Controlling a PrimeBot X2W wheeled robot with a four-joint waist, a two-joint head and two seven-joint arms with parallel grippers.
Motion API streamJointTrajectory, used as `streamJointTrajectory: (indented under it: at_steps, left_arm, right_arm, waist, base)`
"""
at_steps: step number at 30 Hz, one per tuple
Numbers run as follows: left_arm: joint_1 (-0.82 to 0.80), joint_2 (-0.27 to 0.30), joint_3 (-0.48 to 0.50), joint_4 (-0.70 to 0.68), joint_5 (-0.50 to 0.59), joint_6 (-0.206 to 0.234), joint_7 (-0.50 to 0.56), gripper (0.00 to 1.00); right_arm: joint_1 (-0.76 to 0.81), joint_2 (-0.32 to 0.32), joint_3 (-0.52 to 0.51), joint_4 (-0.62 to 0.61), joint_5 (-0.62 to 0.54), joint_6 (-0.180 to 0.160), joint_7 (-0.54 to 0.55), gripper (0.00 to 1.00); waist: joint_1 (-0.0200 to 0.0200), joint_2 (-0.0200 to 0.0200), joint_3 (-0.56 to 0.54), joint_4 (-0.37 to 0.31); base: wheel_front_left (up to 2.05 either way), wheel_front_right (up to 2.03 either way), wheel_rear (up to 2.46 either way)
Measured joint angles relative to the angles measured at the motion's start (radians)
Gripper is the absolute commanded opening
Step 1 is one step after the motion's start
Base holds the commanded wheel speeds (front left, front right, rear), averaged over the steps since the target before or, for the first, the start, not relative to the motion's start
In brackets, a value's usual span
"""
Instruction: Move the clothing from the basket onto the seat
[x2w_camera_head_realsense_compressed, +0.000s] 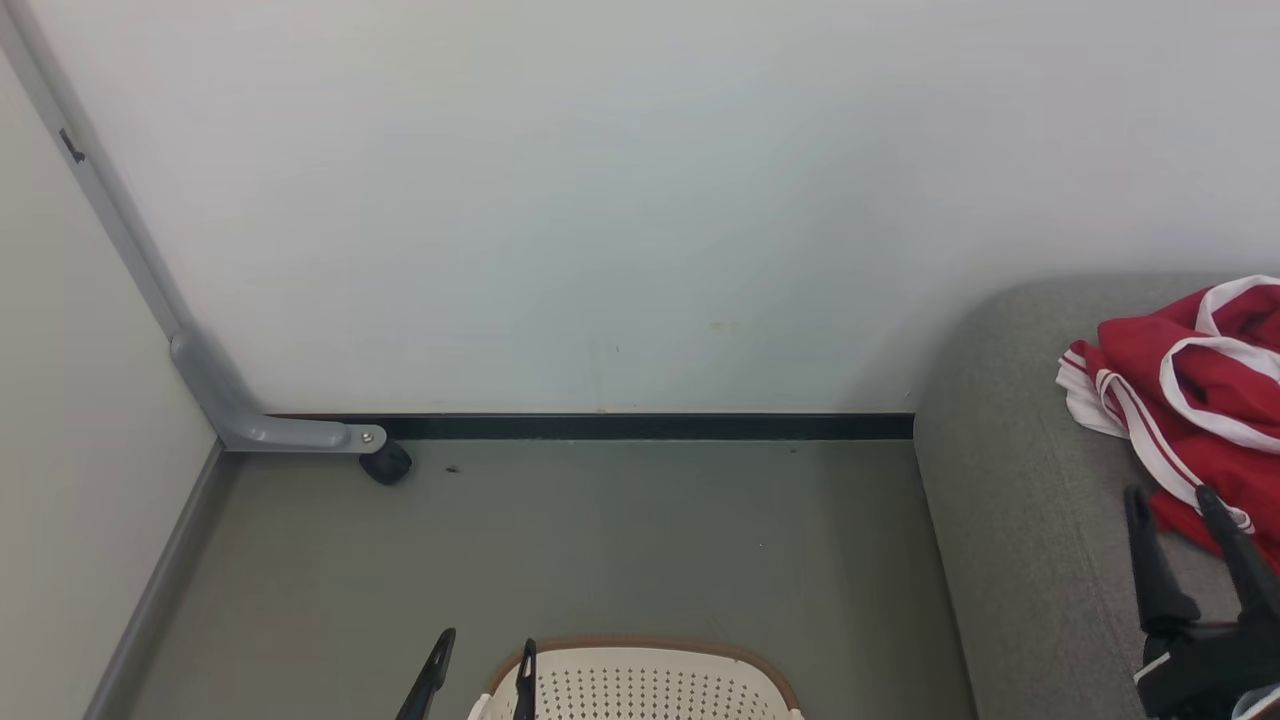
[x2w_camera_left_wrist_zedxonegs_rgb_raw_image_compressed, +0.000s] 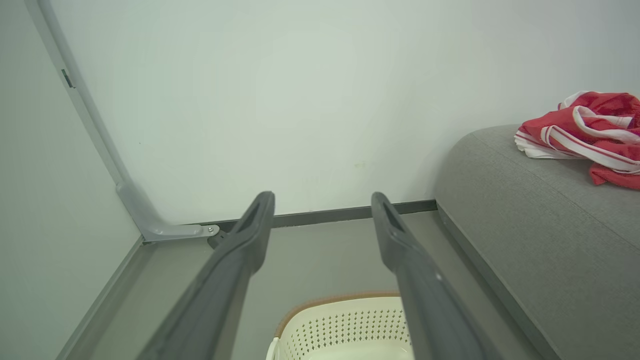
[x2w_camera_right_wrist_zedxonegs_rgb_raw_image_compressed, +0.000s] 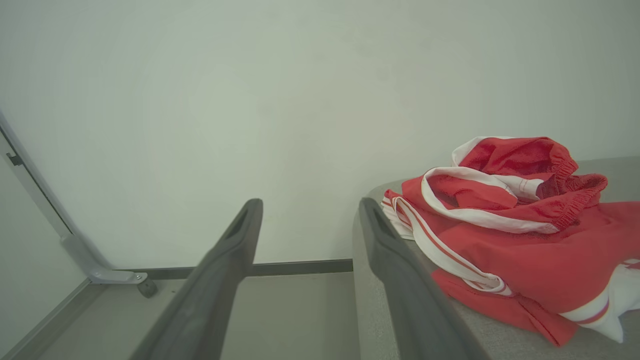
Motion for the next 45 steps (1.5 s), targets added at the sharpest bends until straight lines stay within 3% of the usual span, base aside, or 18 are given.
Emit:
streamJointTrajectory:
  at_steps: [5,25,45]
  left_arm:
    - [0.048,0.001,0.039,-0.008,0.006,0.000,0.000,1.00]
    - [0.099,0.001,0.081,0.001,0.006,0.000,0.009,1.00]
    - [0.099,0.001,0.083,0.034,0.005,0.000,0.015,1.00]
  right_arm:
    - [0.079,0.032,0.015,-0.062,-0.023,-0.020,0.000,1.00]
    - [0.261,0.041,0.017,-0.217,-0.096,-0.089,0.000,1.00]
    - [0.284,0.041,-0.005,-0.275,-0.112,-0.108,0.000,1.00]
  waist:
    - [0.0000,0.0000,-0.030,-0.002]
    - [0.0002,0.0001,-0.073,-0.009]
    - [0.0001,0.0001,-0.081,-0.005]
  base:
    - [0.00,0.00,0.00]
    - [0.00,0.00,0.00]
    - [0.00,0.00,0.00]
